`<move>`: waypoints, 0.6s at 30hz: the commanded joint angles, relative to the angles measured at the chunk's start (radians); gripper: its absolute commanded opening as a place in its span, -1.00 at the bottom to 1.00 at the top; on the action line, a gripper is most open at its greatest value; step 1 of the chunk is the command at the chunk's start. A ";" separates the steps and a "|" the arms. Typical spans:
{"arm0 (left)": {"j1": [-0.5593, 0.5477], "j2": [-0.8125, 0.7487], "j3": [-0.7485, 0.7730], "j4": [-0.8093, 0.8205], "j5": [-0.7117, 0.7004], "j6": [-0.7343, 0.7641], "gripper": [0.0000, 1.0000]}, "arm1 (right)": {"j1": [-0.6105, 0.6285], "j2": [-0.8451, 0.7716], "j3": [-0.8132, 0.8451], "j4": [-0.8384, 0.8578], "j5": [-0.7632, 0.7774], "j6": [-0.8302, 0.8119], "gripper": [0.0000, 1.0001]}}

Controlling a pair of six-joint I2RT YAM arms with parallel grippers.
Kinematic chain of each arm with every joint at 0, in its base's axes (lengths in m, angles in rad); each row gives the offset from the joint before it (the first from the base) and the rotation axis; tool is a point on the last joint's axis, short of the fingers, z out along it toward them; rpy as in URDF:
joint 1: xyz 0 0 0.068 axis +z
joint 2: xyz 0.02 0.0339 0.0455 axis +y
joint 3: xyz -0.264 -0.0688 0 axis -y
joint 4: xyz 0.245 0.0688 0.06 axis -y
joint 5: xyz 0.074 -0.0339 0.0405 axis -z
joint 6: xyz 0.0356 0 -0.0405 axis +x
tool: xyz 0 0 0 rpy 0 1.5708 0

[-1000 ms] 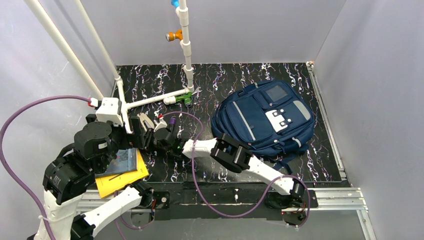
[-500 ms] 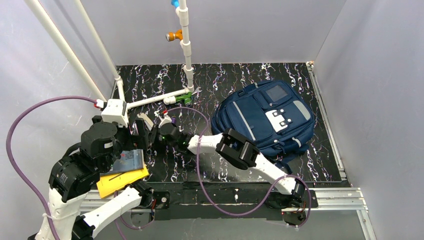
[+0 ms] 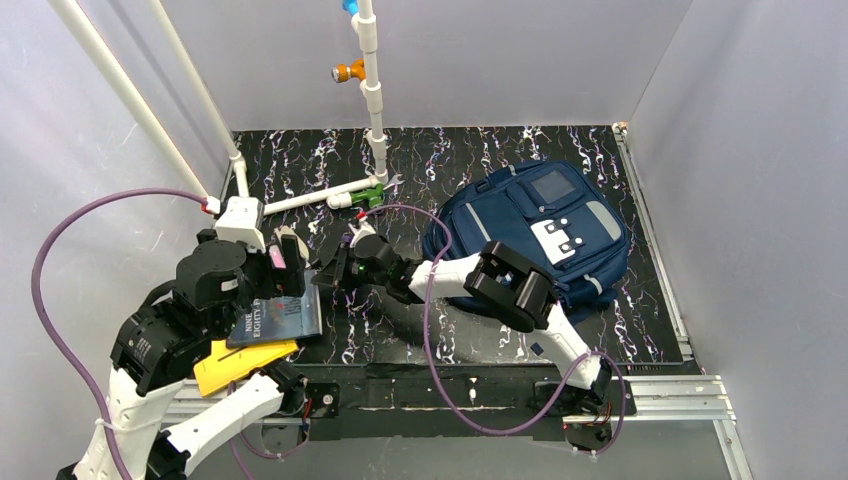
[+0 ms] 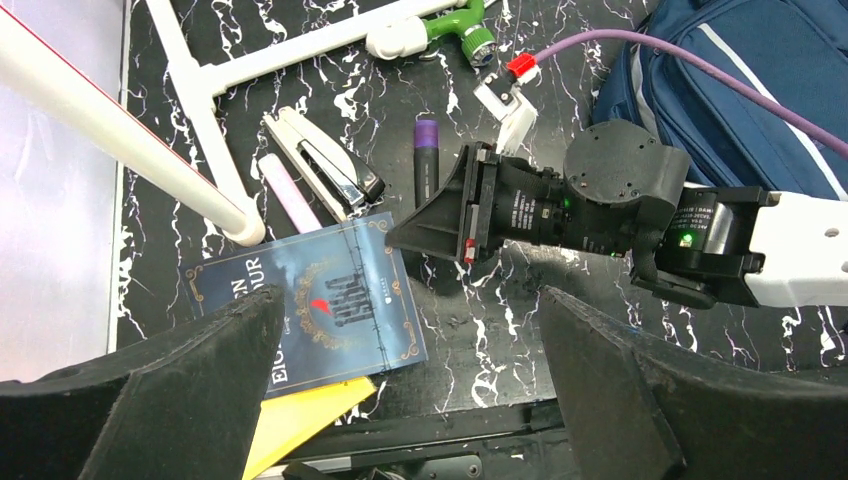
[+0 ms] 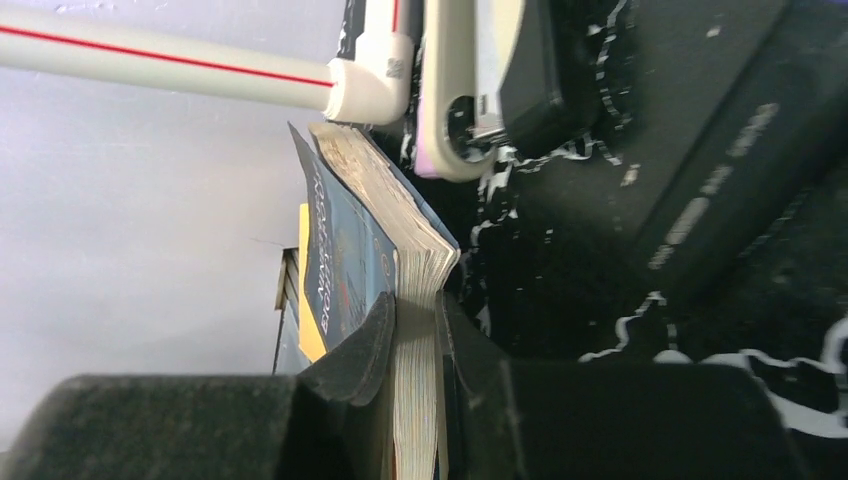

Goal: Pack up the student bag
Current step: Pick up the book at the corner of the board.

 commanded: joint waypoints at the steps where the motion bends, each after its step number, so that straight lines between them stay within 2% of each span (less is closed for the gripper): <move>1: 0.004 0.007 -0.007 0.019 0.003 -0.009 0.96 | -0.013 -0.024 -0.025 0.160 -0.056 0.045 -0.65; 8: 0.004 -0.020 -0.011 0.017 0.004 -0.014 0.96 | -0.015 -0.004 -0.066 0.179 -0.056 0.085 -0.37; 14: 0.004 -0.031 -0.022 0.019 0.010 -0.019 0.96 | -0.021 -0.018 -0.137 0.183 -0.072 0.123 0.21; 18: 0.005 -0.033 -0.026 0.021 0.014 -0.020 0.96 | -0.006 -0.051 -0.219 0.202 -0.123 0.137 0.39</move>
